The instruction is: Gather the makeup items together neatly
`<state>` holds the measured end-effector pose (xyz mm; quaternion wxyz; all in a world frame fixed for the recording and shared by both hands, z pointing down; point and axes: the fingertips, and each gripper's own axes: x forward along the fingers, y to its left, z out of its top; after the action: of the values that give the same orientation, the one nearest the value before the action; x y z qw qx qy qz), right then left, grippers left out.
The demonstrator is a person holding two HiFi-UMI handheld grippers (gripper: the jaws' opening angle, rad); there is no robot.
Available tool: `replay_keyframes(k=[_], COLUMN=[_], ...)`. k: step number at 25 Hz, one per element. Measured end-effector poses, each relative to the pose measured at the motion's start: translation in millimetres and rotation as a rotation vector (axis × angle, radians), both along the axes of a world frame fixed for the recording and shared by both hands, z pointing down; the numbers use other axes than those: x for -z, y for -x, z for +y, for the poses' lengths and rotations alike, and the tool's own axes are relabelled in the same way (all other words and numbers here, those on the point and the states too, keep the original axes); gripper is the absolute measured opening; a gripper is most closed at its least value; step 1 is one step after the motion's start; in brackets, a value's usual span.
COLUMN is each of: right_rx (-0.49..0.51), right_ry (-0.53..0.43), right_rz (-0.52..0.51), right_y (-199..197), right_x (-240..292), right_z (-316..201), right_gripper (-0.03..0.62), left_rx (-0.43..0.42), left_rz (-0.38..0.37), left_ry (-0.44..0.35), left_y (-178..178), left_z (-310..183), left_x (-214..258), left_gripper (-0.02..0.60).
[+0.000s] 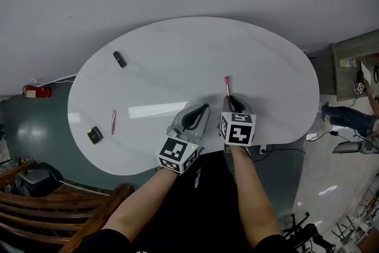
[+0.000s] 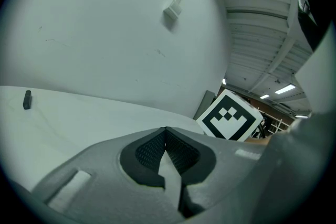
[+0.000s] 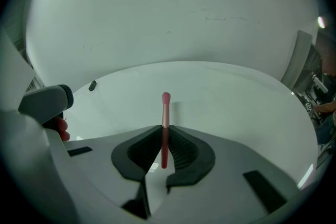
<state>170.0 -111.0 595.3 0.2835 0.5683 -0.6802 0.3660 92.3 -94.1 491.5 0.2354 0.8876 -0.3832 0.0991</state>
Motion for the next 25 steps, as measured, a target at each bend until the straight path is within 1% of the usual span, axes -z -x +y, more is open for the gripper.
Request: replay_keyframes(k=[7, 11, 18, 22, 25], right_rx=[-0.004, -0.011, -0.014, -0.008, -0.008], right_ry=[0.036, 0.059, 0.066, 0.071, 0.066], right_rz=[-0.007, -0.004, 0.007, -0.009, 0.003], right_y=[-4.6, -6.1, -4.4, -0.8, -1.2], right_x=[-16.1, -22.8, -26.5, -25.3, -20.8], right_z=[-6.0, -6.2, -6.1, -5.7, -4.5], right_gripper=[0.052, 0.052, 0.057, 0.097, 0.1], left_rx=[0.008, 0.005, 0.005, 0.006, 0.007], left_rz=[-0.008, -0.008, -0.01, -0.006, -0.004], left_ry=[0.035, 0.041, 0.052, 0.049, 0.046], left_y=[-5.3, -6.9, -0.3, 2.6, 5.0], left_z=[-10.2, -13.8, -15.4, -15.6, -14.8], left_x=[-14.9, -18.0, -23.0, -21.3, -19.5], left_gripper=[0.008, 0.008, 0.008, 0.008, 0.008])
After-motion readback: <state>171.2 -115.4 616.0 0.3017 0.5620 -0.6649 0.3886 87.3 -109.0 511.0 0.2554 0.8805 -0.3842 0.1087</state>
